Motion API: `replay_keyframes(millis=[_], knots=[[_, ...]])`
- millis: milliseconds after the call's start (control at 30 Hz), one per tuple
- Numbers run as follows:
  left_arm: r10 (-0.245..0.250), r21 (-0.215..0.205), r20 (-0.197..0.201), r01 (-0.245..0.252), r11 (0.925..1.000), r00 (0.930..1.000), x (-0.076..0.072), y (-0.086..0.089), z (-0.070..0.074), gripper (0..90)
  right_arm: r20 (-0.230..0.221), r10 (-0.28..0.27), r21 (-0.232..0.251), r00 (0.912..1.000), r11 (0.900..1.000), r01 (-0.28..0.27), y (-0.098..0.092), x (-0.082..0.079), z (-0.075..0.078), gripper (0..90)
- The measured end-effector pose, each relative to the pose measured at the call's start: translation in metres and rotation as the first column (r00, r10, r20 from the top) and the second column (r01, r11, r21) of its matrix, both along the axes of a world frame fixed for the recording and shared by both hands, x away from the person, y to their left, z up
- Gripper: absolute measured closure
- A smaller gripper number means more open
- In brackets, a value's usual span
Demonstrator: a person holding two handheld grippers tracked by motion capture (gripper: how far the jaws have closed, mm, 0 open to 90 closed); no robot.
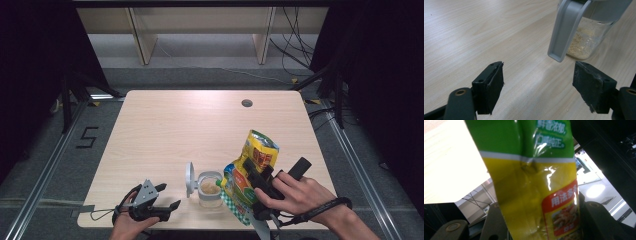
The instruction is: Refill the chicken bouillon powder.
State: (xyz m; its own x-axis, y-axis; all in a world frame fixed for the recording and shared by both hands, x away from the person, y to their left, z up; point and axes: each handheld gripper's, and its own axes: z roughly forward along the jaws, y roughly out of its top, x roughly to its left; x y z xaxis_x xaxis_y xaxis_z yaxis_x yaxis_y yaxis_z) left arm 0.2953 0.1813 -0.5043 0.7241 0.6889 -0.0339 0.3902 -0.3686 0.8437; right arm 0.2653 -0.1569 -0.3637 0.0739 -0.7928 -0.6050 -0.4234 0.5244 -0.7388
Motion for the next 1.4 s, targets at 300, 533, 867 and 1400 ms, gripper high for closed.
replay_keyframes(millis=[300,533,867,1400], knots=[[-0.001,-0.007,-0.005,0.001,1.0000,1.0000,0.0000,-0.0007,0.0000,24.2,-0.002,-0.001,0.001,1.0000,1.000,0.001,-0.0007,0.0007,-0.0005,58.5],[0.001,-0.008,-0.001,-0.001,1.0000,1.0000,-0.0001,-0.0004,-0.0001,24.2,-0.001,-0.006,-0.012,1.0000,1.000,0.006,-0.0010,0.0019,-0.0002,58.6],[0.000,-0.006,0.001,0.000,1.0000,1.0000,0.0001,-0.0002,0.0002,24.2,-0.001,-0.006,0.003,1.0000,1.000,0.006,-0.0013,0.0020,0.0002,59.0],[-0.001,-0.014,0.000,0.001,0.9999,1.0000,-0.0004,-0.0001,0.0001,24.2,0.006,0.000,-0.005,1.0000,1.000,0.000,0.0007,0.0028,0.0024,59.6]])
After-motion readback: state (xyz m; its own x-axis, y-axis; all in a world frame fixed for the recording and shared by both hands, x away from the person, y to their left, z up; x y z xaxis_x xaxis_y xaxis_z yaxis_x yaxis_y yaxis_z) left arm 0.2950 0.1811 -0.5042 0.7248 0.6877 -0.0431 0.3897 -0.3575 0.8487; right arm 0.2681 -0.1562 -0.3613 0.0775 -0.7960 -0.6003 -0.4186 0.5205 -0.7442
